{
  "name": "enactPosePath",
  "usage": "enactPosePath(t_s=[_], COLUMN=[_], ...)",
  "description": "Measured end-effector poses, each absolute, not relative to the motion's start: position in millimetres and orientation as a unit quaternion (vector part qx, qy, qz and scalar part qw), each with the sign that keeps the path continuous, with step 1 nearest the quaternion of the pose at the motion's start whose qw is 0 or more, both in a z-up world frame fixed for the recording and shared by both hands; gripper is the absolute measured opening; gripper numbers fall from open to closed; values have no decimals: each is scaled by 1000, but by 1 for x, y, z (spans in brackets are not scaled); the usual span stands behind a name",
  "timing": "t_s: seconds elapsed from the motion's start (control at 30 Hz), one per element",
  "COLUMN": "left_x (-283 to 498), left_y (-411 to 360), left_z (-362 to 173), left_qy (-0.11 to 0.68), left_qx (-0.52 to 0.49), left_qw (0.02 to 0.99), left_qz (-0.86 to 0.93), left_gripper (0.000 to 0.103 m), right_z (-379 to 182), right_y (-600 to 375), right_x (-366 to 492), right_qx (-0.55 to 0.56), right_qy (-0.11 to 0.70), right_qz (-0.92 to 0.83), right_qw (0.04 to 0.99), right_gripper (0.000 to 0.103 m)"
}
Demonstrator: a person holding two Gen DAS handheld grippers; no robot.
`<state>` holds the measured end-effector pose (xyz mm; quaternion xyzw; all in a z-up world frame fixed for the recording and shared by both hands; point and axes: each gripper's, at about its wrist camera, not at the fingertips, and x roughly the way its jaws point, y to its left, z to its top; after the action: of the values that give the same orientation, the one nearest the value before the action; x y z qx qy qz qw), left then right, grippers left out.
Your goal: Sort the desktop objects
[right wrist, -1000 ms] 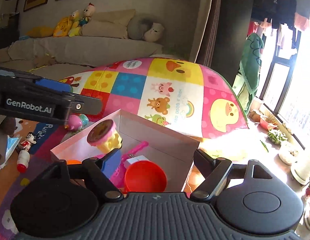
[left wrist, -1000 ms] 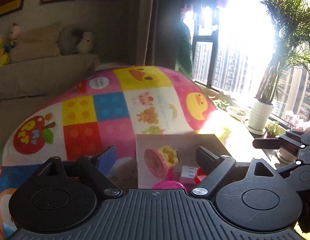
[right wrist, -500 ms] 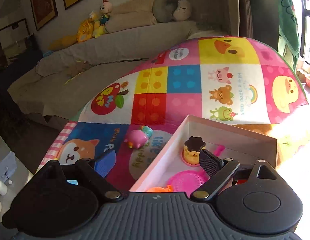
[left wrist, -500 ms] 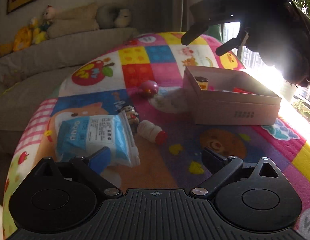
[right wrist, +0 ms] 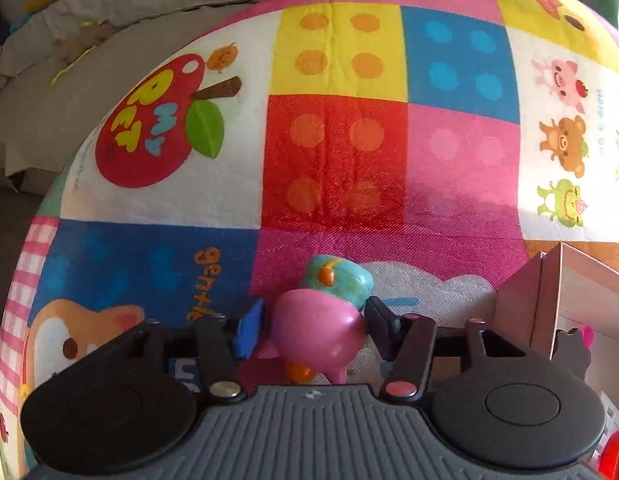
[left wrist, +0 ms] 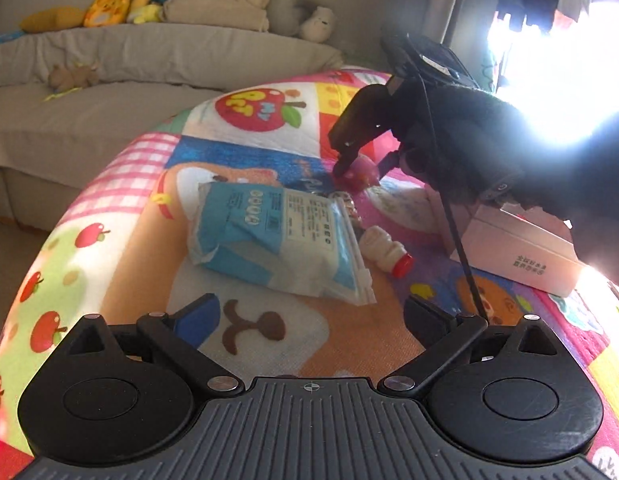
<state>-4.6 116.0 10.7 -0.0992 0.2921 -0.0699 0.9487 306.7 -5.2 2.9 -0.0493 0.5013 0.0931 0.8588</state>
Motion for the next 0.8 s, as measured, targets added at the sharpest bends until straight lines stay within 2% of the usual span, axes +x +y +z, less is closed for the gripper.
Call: enactPosePath(t_s=[0.33, 0.5, 0.7, 0.8], left_x=[-12, -17, -24, -25], left_y=[102, 93, 79, 73], left_z=[12, 10, 15, 25], left_qy=[291, 310, 313, 309], left_qx=[-69, -57, -20, -11], left_qw=[948, 937, 938, 938], left_qz=[-108, -151, -150, -155], left_gripper=[102, 103, 103, 103], right_z=[13, 20, 46, 41], right_y=[15, -28, -108, -145], right_x=[187, 125, 66, 48], right_qx=[-115, -121, -86, -68], right_qy=[513, 502, 414, 407], right_qz=[258, 286, 232, 196], right_qw=[811, 807, 876, 889], right_gripper=[47, 47, 47, 48])
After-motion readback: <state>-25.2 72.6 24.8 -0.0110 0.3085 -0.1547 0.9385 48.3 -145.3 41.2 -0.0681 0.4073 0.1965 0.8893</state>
